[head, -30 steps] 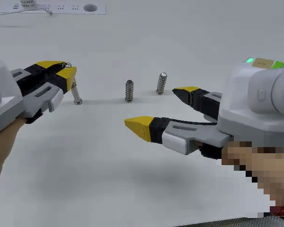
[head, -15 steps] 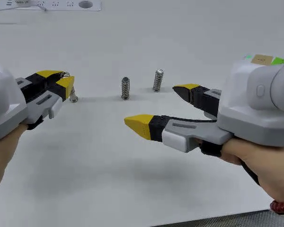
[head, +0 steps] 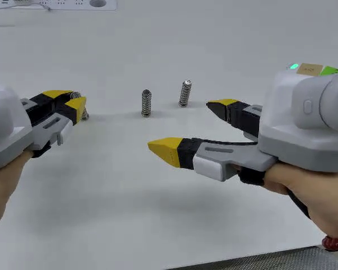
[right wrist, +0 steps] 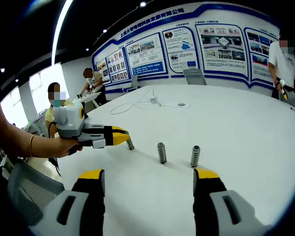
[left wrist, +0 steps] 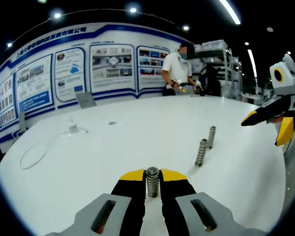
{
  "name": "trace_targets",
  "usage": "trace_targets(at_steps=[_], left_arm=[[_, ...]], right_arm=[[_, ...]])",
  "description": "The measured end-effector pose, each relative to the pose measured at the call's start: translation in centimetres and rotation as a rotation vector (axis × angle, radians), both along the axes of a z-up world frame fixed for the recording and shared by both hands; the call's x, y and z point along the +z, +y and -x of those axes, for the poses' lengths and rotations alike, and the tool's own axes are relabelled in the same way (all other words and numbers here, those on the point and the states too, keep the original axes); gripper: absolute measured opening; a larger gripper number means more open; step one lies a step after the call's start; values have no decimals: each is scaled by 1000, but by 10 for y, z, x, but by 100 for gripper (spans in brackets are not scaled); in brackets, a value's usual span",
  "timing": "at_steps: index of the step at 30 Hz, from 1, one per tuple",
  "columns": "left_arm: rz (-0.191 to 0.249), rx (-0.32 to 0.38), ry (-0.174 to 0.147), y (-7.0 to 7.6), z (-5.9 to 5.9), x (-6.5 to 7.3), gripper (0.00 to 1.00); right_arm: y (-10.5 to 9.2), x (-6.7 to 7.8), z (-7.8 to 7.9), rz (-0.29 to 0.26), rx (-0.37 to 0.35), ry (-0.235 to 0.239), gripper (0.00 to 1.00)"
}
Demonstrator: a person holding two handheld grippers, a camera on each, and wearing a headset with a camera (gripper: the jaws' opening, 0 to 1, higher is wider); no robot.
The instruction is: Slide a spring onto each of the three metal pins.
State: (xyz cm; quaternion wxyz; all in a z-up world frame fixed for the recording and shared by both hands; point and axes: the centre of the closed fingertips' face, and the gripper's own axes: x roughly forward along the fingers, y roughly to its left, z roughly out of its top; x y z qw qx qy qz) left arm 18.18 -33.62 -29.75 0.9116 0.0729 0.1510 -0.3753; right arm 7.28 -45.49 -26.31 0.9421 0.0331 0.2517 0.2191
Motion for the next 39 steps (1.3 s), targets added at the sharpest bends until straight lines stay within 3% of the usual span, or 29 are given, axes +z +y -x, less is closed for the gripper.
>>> trace_targets(at_steps=[18,23,26,31,35,39], left_arm=[[1,6,29,0,2,-4,13],[14,5,45,1,5,0,20],[13,-1,79,1,9,2,25],[35,-14,93,5,14,15,37],[17,-27,106,9,21,22,47],[40,-34,116,13,28,32,57]], right_arm=[[-8,-1,0,24,-11,5,75],[-11,0,1,33,-14,5,76],[-13,0,2,43,-13,9,77],[-15,4,2,52,-7,8,78],[-16,6,2,57,-2,10,79],[-17,8,5,66,11,15,81]])
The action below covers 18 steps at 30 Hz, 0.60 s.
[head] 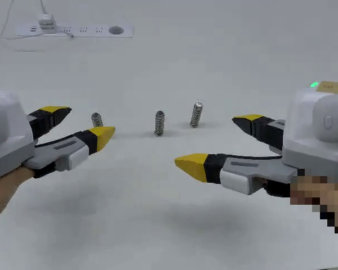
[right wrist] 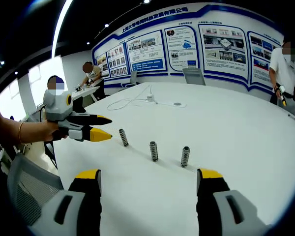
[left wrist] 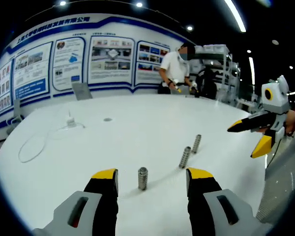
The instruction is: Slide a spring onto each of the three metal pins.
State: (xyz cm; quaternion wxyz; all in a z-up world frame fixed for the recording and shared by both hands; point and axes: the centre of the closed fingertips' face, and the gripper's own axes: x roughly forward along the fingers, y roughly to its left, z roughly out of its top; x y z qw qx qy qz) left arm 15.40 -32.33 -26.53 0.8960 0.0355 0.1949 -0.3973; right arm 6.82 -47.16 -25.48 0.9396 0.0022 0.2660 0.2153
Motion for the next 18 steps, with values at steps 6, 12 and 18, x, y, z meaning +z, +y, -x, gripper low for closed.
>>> trace_targets(at_steps=[6,12,18], left_arm=[[-4,-2,35,6,12,5,70],[-5,5,48,13,26,13,80],[17,8,56,18,38,18,87]], right_arm=[[0,0,7,8,24,20,84],[-3,1,14,17,40,29,87],[-5,2,22,20,59,39,88]])
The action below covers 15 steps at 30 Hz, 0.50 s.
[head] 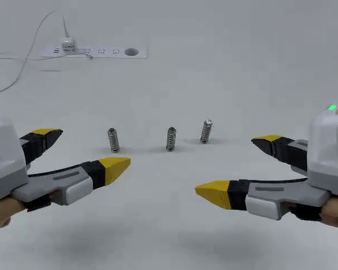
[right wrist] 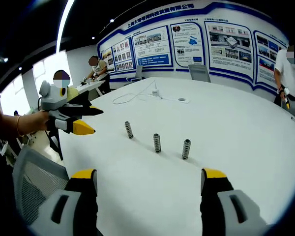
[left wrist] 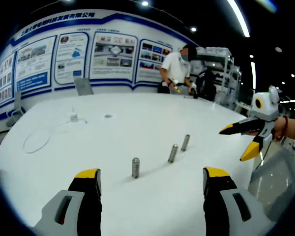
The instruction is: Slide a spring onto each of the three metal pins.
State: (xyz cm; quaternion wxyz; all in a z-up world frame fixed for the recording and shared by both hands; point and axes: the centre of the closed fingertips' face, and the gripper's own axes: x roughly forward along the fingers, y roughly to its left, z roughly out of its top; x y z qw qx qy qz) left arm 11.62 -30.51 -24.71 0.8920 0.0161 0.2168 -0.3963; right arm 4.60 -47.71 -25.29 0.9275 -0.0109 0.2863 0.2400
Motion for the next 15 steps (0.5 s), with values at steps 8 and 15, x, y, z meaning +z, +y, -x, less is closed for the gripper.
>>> trace_targets(at_steps=[8,15], left_arm=[[-35,-33,13,6,18,1,99],[-53,-35,38,14,28,-1,100]], right_arm=[[-6,0,8,6,1,4,89],[-11,2,13,2,-8,2,89]])
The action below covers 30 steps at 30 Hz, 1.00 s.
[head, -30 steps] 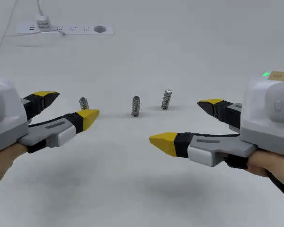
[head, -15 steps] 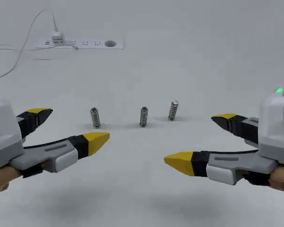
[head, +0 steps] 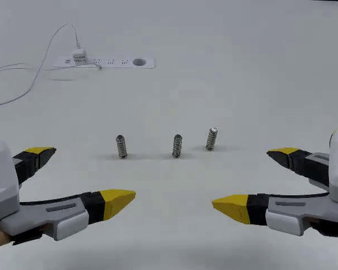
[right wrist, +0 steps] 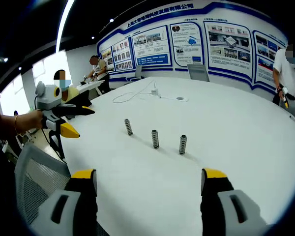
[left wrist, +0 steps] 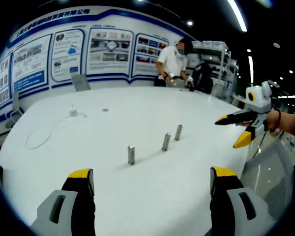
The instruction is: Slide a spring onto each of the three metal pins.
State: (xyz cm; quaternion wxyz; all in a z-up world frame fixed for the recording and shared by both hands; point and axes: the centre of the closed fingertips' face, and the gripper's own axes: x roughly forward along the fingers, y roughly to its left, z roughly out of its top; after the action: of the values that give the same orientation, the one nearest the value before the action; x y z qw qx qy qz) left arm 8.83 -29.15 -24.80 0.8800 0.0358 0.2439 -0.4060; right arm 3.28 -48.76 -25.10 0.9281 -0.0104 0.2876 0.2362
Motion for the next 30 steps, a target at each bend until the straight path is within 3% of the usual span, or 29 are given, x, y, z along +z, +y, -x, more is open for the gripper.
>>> trace_targets(at_steps=[3,11,16,30], left_arm=[[-39,-7,6,4,4,-4,100],[-74,-13,20,6,9,-7,100],[-48,-1,19,5,10,-4,100],[-66,10,42,11,13,-10,100]], right_arm=[[-1,0,2,1,0,-1,89],[-3,-3,5,-8,-9,-5,89],[-6,-5,6,-7,-20,2,89],[-8,-7,9,2,-25,2,89]])
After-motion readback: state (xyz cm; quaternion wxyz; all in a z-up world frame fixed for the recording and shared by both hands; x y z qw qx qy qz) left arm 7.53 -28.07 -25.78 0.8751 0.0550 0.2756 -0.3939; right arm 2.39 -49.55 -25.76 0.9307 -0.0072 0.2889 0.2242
